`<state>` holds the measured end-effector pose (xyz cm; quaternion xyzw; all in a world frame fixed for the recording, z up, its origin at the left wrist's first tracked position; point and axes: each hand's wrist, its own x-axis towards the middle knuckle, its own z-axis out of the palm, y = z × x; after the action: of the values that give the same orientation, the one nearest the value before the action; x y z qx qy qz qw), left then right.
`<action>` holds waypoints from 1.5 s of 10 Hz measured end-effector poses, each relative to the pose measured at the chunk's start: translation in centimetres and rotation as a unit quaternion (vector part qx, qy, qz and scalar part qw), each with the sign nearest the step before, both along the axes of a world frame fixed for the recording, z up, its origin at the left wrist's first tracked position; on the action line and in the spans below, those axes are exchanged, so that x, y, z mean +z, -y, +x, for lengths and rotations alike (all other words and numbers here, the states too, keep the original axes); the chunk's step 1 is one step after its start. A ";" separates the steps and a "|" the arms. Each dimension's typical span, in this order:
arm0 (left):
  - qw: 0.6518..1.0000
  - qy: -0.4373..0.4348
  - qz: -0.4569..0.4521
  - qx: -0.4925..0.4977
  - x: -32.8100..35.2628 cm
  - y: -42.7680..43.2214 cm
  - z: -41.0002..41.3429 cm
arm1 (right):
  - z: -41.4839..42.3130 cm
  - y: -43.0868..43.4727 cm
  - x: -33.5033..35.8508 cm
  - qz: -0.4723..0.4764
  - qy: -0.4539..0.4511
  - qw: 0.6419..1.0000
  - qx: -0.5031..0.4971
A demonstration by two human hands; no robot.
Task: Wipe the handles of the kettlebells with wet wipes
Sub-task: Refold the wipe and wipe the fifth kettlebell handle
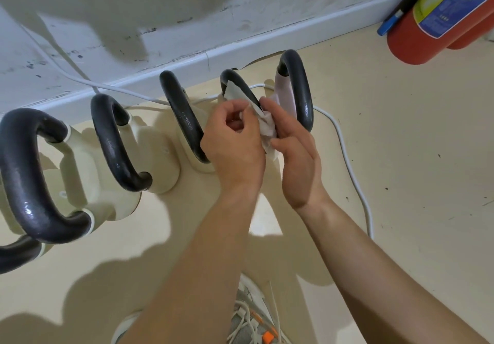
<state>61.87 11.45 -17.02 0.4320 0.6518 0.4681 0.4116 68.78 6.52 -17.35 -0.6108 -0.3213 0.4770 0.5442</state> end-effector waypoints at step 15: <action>0.732 -0.466 -0.147 -0.475 3.7 -14.8 -2.4 | 1.9 -13.1 0.2 -0.218 -0.072 0.957 0.178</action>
<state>59.43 26.24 -13.29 0.7838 0.5319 -0.1501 0.2832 70.73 19.66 -17.16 -0.6114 -0.2728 0.6678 0.3253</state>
